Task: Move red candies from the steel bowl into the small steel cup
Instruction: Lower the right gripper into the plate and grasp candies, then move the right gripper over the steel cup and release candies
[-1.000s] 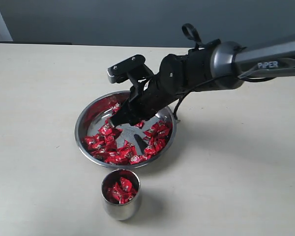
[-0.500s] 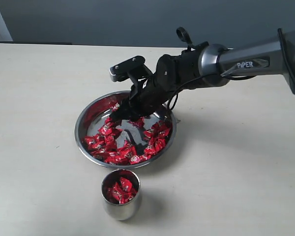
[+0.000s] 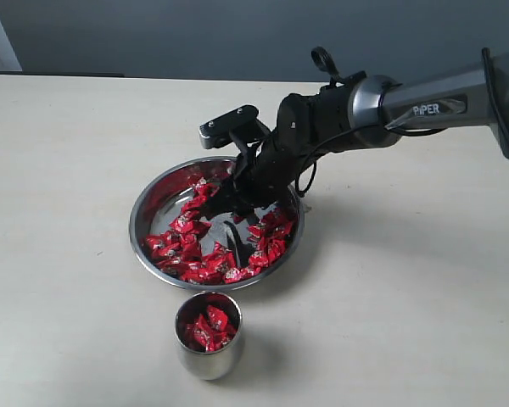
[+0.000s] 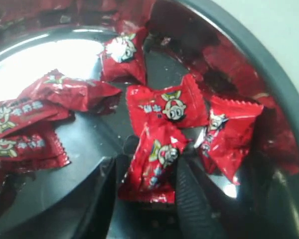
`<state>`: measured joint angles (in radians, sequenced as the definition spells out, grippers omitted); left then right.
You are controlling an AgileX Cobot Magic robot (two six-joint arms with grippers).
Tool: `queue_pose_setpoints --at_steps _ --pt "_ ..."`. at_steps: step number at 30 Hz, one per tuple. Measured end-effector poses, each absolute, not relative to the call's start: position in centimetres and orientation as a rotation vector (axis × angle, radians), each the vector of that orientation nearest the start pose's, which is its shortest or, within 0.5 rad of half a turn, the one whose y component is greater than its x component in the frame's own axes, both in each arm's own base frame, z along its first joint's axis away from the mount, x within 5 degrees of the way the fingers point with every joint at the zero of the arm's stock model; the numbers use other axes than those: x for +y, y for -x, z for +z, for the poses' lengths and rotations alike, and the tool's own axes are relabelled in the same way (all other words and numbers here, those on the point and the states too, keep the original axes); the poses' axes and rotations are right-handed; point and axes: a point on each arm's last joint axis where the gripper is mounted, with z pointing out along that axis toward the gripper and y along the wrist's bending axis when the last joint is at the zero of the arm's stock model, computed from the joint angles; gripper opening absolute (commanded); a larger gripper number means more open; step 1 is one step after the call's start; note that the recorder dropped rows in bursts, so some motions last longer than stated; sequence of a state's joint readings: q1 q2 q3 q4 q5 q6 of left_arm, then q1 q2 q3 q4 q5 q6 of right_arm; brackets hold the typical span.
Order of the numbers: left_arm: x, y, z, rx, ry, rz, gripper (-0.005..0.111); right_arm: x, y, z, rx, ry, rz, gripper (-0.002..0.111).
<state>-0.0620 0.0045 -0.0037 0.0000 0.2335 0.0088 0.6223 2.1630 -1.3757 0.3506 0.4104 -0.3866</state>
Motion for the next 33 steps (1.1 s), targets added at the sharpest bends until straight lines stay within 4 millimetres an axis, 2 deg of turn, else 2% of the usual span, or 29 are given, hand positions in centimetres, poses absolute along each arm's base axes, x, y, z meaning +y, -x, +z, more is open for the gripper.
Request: queue_pose_setpoints --at_steps 4,6,7,10,16,19,25,29,33 --pt "-0.3 -5.6 19.3 1.717 -0.061 -0.039 0.0 26.5 -34.8 10.6 2.537 0.954 0.359 0.039" --pt "-0.3 -5.6 19.3 1.717 -0.061 -0.039 0.0 26.5 -34.8 10.6 2.536 0.954 0.359 0.032" --pt "-0.3 -5.6 19.3 1.717 -0.061 -0.039 0.0 26.5 -34.8 10.6 2.536 0.954 0.359 0.027" --pt "-0.3 -5.6 19.3 1.717 -0.061 -0.039 0.0 26.5 -34.8 10.6 2.535 0.957 0.359 0.001" --pt "-0.3 -5.6 19.3 1.717 -0.061 -0.039 0.0 26.5 -34.7 11.3 2.533 0.961 0.365 0.0" --pt "-0.3 -5.6 19.3 1.717 -0.061 -0.039 0.0 26.4 -34.3 12.8 2.533 0.972 0.381 0.0" --pt "-0.3 -5.6 19.3 1.717 -0.061 -0.039 0.0 25.9 -32.6 17.7 2.563 0.992 0.472 0.0" --pt "-0.3 -5.6 19.3 1.717 -0.061 -0.039 0.0 25.5 -30.9 20.4 2.61 1.031 0.56 0.0" --pt "-0.3 -5.6 19.3 1.717 -0.061 -0.039 0.0 25.8 -28.6 22.5 2.631 1.155 0.62 0.0"
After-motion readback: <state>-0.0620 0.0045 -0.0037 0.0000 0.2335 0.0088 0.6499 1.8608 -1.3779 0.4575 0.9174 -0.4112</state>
